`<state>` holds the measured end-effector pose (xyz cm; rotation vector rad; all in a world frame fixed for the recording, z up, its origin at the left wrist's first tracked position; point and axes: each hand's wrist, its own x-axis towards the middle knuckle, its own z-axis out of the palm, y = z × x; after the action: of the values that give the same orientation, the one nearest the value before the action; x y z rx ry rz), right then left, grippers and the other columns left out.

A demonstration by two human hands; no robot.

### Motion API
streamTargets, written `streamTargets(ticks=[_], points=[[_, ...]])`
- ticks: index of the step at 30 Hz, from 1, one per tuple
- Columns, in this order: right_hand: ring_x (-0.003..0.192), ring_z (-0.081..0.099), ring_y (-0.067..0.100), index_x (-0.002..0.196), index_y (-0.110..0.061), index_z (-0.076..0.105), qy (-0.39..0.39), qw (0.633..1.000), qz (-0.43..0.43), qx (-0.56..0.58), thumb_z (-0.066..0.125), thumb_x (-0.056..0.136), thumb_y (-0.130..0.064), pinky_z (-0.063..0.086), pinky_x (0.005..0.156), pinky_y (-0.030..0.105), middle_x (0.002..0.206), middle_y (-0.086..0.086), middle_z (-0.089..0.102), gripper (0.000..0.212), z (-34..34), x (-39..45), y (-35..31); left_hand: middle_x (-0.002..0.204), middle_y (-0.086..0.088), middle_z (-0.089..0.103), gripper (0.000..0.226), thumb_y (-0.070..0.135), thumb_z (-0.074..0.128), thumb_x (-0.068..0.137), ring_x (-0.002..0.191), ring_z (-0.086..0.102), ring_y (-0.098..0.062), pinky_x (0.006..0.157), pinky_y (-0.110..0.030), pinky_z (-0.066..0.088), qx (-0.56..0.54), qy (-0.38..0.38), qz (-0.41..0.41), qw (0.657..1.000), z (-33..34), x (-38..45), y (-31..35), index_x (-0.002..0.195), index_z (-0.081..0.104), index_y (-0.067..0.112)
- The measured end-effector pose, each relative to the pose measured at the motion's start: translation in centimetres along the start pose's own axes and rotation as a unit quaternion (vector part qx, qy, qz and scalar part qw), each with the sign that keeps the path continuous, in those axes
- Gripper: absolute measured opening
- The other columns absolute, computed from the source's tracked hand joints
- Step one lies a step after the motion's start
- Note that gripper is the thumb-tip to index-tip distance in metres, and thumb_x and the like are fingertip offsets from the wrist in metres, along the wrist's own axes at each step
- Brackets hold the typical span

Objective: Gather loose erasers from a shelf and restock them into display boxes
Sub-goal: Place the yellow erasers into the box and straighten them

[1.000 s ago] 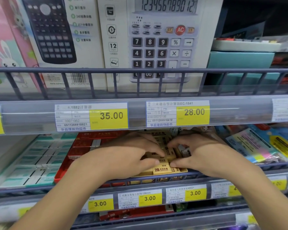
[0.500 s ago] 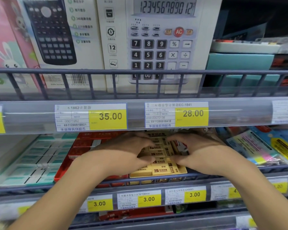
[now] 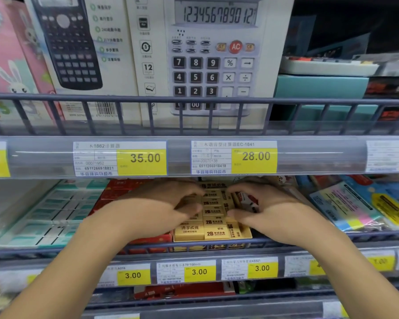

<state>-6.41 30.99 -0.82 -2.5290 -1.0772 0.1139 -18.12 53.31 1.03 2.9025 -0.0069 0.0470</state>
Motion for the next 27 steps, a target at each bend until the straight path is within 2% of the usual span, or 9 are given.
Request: streamTargets(ticks=[3,7,10,13,14,16,18,23,27], points=[[0.094,0.045,-0.004,0.137,-0.057,0.038,0.031,0.999,-0.034,-0.025,0.053,0.091,-0.065,0.039,0.076,0.018,0.132,-0.024,0.053,0.049,0.2,-0.4,-0.5,0.127,0.035,0.062,0.039,0.066,0.043,0.098,0.104,0.056,0.011,0.090,-0.016,0.046,-0.016,0.049,-0.045,0.998,-0.9,-3.1,-1.6,0.137,0.043,0.065],[0.066,0.048,-0.015,0.137,-0.055,0.036,0.042,0.994,-0.095,-0.043,0.043,0.094,-0.066,0.034,0.054,0.007,0.083,-0.032,0.058,0.045,0.6,-0.5,-3.3,0.065,0.038,0.062,0.026,0.069,0.048,0.092,0.072,0.057,0.020,0.061,-0.005,0.042,0.001,0.077,-0.103,0.992,-1.8,-6.9,-4.1,0.118,0.047,0.069],[0.065,0.054,-0.021,0.134,-0.055,0.041,-0.006,0.991,-0.132,0.002,0.043,0.095,-0.066,0.042,0.056,0.006,0.082,-0.045,0.061,0.041,1.2,0.3,-6.1,0.116,0.033,0.068,0.039,0.073,0.053,0.090,0.096,0.061,0.007,0.079,-0.008,0.044,0.021,0.059,-0.132,0.989,-2.5,-8.1,-6.3,0.128,0.046,0.067],[0.115,0.054,-0.006,0.133,-0.057,0.044,-0.026,0.991,-0.126,0.033,0.048,0.093,-0.066,0.045,0.098,0.022,0.139,-0.030,0.051,0.041,2.1,2.1,-8.5,0.142,0.030,0.052,0.057,0.077,0.057,0.085,0.118,0.055,0.000,0.088,-0.008,0.039,0.020,0.028,-0.140,0.990,-2.7,-8.5,-8.3,0.138,0.046,0.061],[0.116,0.053,-0.005,0.132,-0.055,0.047,-0.026,0.992,-0.121,0.039,0.051,0.093,-0.064,0.043,0.098,0.019,0.136,-0.029,0.052,0.040,2.4,2.8,-9.2,0.146,0.030,0.050,0.062,0.079,0.056,0.083,0.123,0.052,0.001,0.093,-0.009,0.039,0.019,0.016,-0.130,0.991,-2.8,-8.5,-8.7,0.141,0.046,0.058],[0.086,0.050,-0.016,0.131,-0.054,0.050,-0.025,0.994,-0.105,0.031,0.053,0.094,-0.062,0.036,0.072,0.002,0.109,-0.035,0.050,0.038,3.0,4.2,-10.7,0.150,0.030,0.045,0.058,0.071,0.058,0.089,0.127,0.045,0.004,0.096,-0.003,0.030,0.034,0.006,-0.104,0.994,-2.8,-8.3,-9.3,0.143,0.049,0.052],[0.072,0.042,-0.014,0.130,-0.051,0.053,-0.022,0.996,-0.086,0.015,0.055,0.095,-0.057,0.031,0.057,0.002,0.098,-0.030,0.047,0.036,3.8,5.4,-12.0,0.151,0.026,0.048,0.045,0.053,0.060,0.098,0.133,0.046,0.000,0.094,-0.004,0.026,0.058,0.019,-0.082,0.995,-2.8,-7.7,-9.9,0.142,0.054,0.046],[0.104,0.056,0.012,0.129,-0.040,0.058,-0.003,0.998,-0.056,-0.030,0.059,0.099,-0.040,0.036,0.077,0.021,0.129,-0.009,0.062,0.030,5.4,7.0,-13.7,0.156,0.023,0.044,0.040,0.041,0.057,0.104,0.142,0.042,-0.008,0.103,-0.013,0.024,0.066,0.024,-0.049,0.996,-2.4,-6.4,-11.3,0.144,0.054,0.040],[0.104,0.058,0.013,0.125,-0.042,0.060,0.020,0.998,-0.038,-0.037,0.062,0.097,-0.037,0.036,0.079,0.021,0.111,-0.013,0.061,0.029,6.0,6.8,-14.4,0.157,0.017,0.045,0.042,0.041,0.057,0.104,0.142,0.041,-0.013,0.114,-0.021,0.028,0.055,0.027,-0.030,0.998,-2.0,-6.1,-12.2,0.145,0.051,0.039]])
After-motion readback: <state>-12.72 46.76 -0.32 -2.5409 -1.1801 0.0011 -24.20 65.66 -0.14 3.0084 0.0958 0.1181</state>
